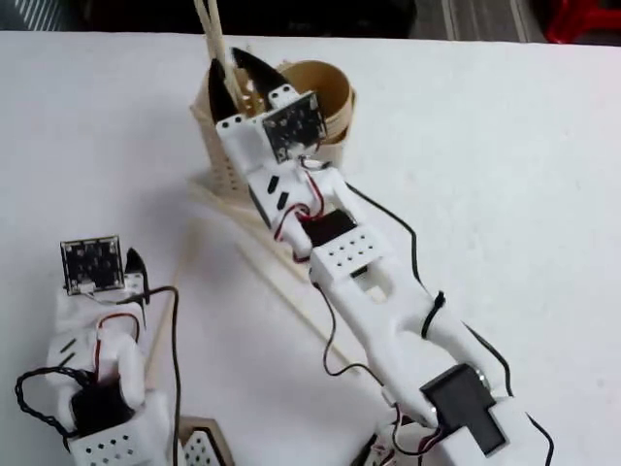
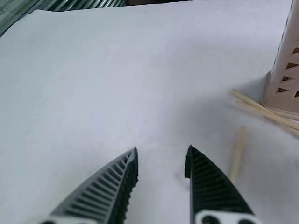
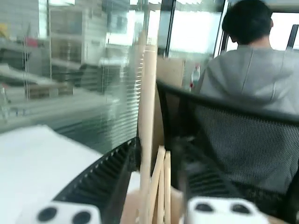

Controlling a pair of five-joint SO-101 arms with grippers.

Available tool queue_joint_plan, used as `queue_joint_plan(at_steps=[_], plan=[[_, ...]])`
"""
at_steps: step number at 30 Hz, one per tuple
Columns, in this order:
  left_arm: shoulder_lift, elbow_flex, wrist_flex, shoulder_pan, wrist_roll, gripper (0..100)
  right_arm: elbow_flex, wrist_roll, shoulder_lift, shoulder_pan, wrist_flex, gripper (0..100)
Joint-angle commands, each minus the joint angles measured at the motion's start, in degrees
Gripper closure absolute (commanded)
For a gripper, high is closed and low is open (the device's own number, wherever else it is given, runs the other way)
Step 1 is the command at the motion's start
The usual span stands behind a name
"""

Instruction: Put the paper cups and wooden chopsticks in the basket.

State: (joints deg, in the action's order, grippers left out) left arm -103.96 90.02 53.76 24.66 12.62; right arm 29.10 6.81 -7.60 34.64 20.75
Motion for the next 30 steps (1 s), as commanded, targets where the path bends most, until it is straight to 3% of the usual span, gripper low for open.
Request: queue_joint_plan(at_steps=[1, 4, 15, 21, 24, 30], plan=[[-0.6, -0.4, -1.3, 0.0, 0.4, 82, -2.9, -0.2, -3.8, 0.0, -5.9, 80.8], [-0.6, -0.4, -1.3, 0.0, 0.4, 82, -2.5, 0.0, -9.1, 0.0, -13.8, 83.6], [-0.6, -0.4, -1.3, 0.0, 0.4, 82, -2.5, 0.4, -29.6, 0.0, -62.3, 86.2], [-0.6, -0.4, -1.3, 0.0, 0.4, 82, -1.8, 9.1, -30.0, 0.0, -81.7, 86.4], [-0.6, -0.4, -1.3, 0.0, 0.4, 82, 1.6, 13.1, -26.7, 0.1, -84.4, 86.1], [-0.6, -0.4, -1.2, 0.0, 0.4, 82, 4.8, 17.4, -14.7, 0.1, -78.3, 86.1]])
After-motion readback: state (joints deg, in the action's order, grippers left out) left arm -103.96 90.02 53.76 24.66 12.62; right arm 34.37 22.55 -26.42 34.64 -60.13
